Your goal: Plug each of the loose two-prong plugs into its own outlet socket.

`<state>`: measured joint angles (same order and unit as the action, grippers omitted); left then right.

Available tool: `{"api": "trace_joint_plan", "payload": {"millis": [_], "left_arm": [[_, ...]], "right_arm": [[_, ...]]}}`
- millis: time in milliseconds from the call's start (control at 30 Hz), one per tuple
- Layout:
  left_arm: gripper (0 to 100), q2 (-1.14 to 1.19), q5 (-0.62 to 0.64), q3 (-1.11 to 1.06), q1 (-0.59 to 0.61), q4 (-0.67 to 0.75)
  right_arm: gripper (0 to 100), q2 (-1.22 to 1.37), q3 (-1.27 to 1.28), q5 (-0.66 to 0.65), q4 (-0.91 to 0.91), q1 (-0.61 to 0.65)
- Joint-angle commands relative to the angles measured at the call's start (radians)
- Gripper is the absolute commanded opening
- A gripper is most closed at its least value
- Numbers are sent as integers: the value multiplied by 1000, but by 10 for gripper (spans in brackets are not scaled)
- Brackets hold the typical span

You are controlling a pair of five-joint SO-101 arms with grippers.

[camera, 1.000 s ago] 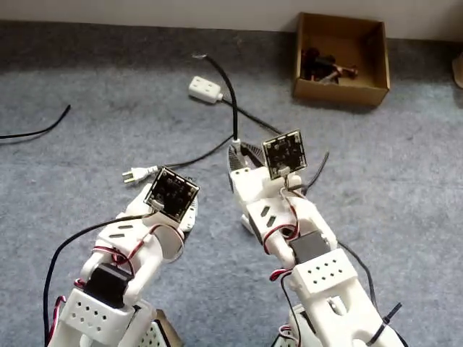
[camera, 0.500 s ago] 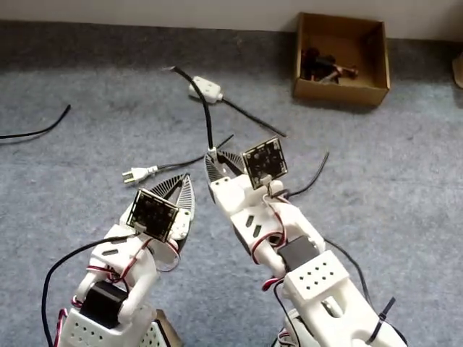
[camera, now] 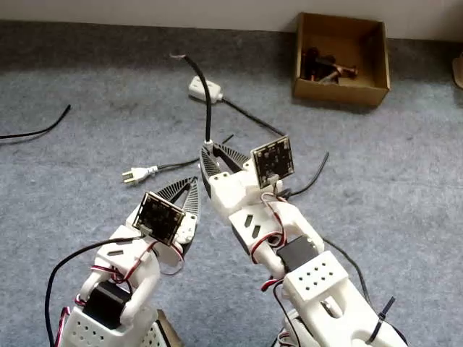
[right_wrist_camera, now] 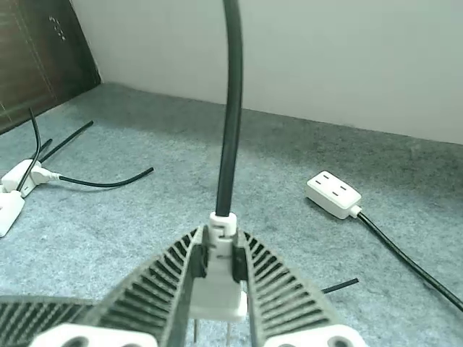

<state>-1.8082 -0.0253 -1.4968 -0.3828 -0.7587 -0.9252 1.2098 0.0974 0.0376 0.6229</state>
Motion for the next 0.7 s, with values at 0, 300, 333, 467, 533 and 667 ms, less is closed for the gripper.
{"api": "trace_joint_plan", "payload": {"millis": [0, 300, 333, 467, 533, 667], "left_arm": [[6, -15, 8, 41, -30, 18], [6, -15, 8, 38, -54, 21], [6, -15, 6, 36, -64, 21], [6, -15, 5, 36, -67, 21], [6, -15, 5, 36, -68, 21], [6, -13, 5, 30, -65, 23]], "right_arm": [[5, -22, -25, 6, -31, 10], [5, -24, -61, 8, -31, 41], [5, -24, -61, 8, -31, 51], [5, -24, -64, 8, -31, 71], [5, -24, -64, 8, -31, 71], [5, -31, -64, 8, -27, 85]]}}
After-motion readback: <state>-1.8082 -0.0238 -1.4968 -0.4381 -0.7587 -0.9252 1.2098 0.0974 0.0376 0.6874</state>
